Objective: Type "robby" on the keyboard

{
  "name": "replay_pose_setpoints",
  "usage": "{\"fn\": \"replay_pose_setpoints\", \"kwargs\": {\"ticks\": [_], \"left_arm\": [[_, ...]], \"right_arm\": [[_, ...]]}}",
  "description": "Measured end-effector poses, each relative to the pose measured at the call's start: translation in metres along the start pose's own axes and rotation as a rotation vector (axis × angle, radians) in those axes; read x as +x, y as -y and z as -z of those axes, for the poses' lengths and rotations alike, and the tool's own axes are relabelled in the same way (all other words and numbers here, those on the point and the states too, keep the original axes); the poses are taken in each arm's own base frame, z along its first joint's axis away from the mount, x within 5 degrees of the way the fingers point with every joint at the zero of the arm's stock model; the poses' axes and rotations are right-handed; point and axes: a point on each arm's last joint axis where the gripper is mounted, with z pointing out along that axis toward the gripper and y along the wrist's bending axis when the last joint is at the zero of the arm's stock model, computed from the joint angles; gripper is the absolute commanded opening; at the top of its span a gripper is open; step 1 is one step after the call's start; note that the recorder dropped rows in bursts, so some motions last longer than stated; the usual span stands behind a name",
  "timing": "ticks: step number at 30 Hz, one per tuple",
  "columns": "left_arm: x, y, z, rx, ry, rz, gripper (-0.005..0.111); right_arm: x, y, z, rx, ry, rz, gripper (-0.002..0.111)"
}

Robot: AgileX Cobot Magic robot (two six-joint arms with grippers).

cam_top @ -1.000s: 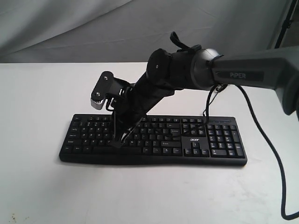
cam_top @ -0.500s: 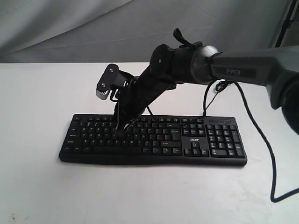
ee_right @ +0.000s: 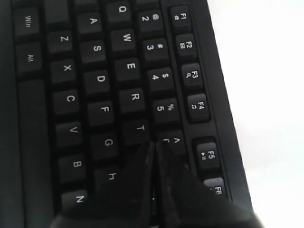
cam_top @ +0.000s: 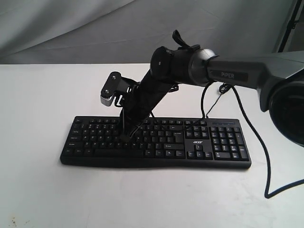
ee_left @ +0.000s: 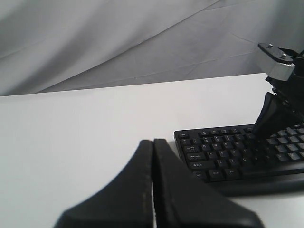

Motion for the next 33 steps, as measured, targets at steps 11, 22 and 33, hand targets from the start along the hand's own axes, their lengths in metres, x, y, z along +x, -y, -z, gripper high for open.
{"fn": "replay_pose_setpoints", "kwargs": {"ticks": [11, 22, 33], "left_arm": [[0.0000, 0.0000, 0.0000, 0.000, 0.000, 0.000, 0.000], [0.0000, 0.0000, 0.0000, 0.000, 0.000, 0.000, 0.000], [0.0000, 0.0000, 0.0000, 0.000, 0.000, 0.000, 0.000]], "right_arm": [[-0.0005, -0.0013, -0.0023, -0.018, 0.016, 0.019, 0.000], [0.0009, -0.0015, -0.0053, -0.023, 0.014, 0.013, 0.000], [0.0022, -0.0016, -0.0078, -0.028, 0.012, 0.012, 0.000]]}}
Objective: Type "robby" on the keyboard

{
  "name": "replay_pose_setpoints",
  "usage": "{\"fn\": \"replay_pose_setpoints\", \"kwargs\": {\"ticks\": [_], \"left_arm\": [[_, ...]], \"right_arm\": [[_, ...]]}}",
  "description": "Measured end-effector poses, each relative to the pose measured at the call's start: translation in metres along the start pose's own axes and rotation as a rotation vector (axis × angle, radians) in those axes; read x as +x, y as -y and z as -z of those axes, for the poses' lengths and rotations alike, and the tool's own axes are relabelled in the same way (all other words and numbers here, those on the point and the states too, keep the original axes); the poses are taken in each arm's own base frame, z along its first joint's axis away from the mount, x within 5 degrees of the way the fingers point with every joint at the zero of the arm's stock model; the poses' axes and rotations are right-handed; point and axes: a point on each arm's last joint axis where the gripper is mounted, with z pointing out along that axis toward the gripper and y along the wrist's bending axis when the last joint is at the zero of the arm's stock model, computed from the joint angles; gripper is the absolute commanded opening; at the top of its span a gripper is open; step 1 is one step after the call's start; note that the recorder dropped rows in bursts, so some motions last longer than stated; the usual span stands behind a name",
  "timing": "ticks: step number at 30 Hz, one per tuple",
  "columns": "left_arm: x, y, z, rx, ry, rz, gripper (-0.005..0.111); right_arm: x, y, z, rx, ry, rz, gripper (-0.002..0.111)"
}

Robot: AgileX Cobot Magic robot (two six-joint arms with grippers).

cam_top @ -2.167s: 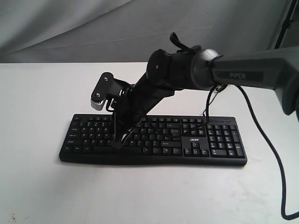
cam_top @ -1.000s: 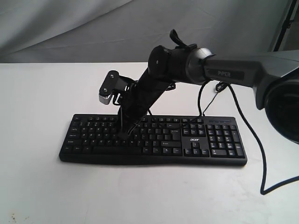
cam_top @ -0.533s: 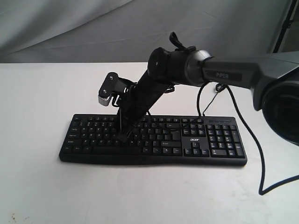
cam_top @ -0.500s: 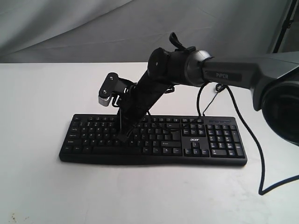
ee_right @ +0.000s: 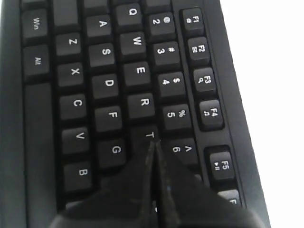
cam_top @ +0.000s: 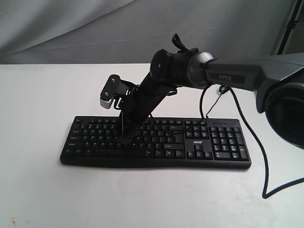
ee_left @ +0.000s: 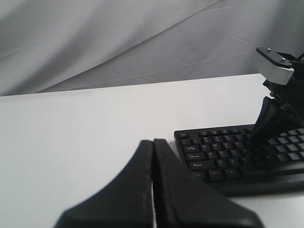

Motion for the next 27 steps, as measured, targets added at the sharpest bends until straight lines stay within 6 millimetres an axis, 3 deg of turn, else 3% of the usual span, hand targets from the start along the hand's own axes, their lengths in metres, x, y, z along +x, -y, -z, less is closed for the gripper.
{"fn": "replay_pose_setpoints", "kwargs": {"ticks": [13, 20, 22, 27], "left_arm": [[0.000, 0.000, 0.000, 0.000, 0.000, 0.000, 0.000], [0.000, 0.000, 0.000, 0.000, 0.000, 0.000, 0.000], [0.000, 0.000, 0.000, 0.000, 0.000, 0.000, 0.000], [0.000, 0.000, 0.000, 0.000, 0.000, 0.000, 0.000]], "right_arm": [[0.000, 0.000, -0.001, -0.010, 0.008, -0.012, 0.000], [-0.011, -0.001, 0.021, 0.017, 0.030, 0.013, 0.000], [-0.019, -0.003, 0.036, 0.032, 0.047, 0.002, 0.000], [-0.050, -0.016, 0.124, 0.166, 0.149, -0.003, 0.000]]}}
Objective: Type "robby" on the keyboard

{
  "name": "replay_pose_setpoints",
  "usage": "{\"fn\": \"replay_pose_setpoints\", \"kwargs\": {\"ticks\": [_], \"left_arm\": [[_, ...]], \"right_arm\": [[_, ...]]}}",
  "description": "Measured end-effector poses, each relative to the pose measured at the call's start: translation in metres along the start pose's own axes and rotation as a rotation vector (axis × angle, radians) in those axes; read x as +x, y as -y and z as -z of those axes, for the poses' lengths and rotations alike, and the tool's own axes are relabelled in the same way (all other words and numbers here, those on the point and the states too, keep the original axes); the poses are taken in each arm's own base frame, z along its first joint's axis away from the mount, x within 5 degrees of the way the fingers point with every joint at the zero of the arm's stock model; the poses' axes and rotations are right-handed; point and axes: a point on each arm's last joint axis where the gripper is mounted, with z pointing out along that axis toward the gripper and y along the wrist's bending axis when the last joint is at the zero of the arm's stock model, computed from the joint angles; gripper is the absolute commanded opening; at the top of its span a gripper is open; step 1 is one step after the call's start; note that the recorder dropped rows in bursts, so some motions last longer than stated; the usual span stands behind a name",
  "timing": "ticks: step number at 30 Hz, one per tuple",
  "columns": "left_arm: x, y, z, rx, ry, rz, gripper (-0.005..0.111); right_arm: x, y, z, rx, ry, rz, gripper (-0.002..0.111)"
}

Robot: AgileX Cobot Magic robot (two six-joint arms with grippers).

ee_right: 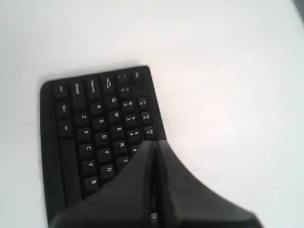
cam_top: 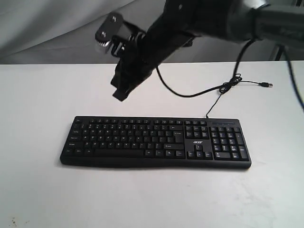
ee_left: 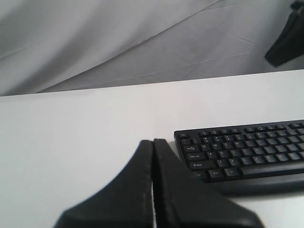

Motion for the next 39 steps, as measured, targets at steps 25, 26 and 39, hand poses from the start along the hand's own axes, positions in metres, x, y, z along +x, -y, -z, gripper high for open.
{"fn": "replay_pose_setpoints", "kwargs": {"ticks": [25, 26, 39], "left_arm": [[0.000, 0.000, 0.000, 0.000, 0.000, 0.000, 0.000], [0.000, 0.000, 0.000, 0.000, 0.000, 0.000, 0.000], [0.000, 0.000, 0.000, 0.000, 0.000, 0.000, 0.000]], "right_arm": [[0.041, -0.153, 0.255, 0.592, 0.850, -0.074, 0.000], [0.042, -0.155, 0.261, 0.591, 0.870, -0.085, 0.000], [0.053, -0.167, 0.301, 0.599, 0.997, -0.131, 0.000]]}}
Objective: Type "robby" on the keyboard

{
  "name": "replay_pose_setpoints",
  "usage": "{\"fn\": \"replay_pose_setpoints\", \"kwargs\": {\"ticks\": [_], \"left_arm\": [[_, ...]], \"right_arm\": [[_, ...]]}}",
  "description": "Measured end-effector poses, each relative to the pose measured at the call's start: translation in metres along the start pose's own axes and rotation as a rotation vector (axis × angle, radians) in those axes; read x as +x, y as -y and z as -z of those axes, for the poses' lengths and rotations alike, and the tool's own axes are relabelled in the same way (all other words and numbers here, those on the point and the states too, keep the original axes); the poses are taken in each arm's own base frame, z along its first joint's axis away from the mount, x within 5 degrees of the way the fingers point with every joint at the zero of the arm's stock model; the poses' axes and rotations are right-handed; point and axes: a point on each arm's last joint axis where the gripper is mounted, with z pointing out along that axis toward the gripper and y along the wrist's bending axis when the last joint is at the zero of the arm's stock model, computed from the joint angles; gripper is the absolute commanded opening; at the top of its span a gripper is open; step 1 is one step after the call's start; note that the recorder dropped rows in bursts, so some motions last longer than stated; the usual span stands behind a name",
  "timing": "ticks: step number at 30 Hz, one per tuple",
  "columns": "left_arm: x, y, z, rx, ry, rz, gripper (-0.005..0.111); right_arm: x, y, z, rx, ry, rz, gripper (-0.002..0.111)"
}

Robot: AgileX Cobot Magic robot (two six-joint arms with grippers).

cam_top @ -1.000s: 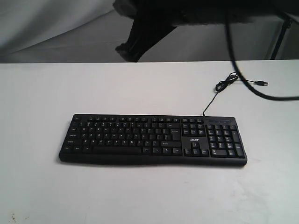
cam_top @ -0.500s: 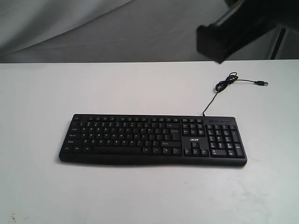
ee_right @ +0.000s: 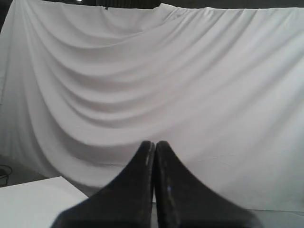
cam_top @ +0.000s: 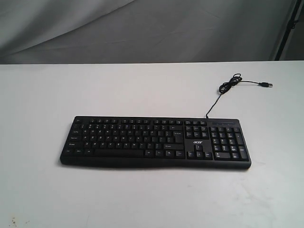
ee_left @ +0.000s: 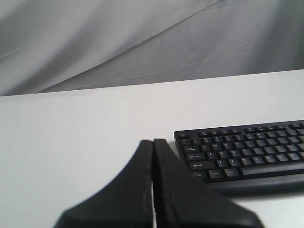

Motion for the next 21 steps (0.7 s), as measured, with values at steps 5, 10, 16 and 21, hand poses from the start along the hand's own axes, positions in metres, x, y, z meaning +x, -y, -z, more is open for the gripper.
{"fn": "replay_pose_setpoints", "kwargs": {"ticks": [5, 10, 16, 21], "left_arm": [[0.000, 0.000, 0.000, 0.000, 0.000, 0.000, 0.000], [0.000, 0.000, 0.000, 0.000, 0.000, 0.000, 0.000], [0.000, 0.000, 0.000, 0.000, 0.000, 0.000, 0.000], [0.000, 0.000, 0.000, 0.000, 0.000, 0.000, 0.000]], "right_arm": [[0.024, 0.018, 0.009, 0.104, -0.096, -0.036, 0.000], [0.059, 0.040, 0.043, 0.307, -0.178, -0.093, 0.000], [0.098, 0.045, 0.098, 0.531, -0.214, -0.089, 0.000], [0.122, 0.038, 0.131, 0.649, -0.202, -0.073, 0.000]]}}
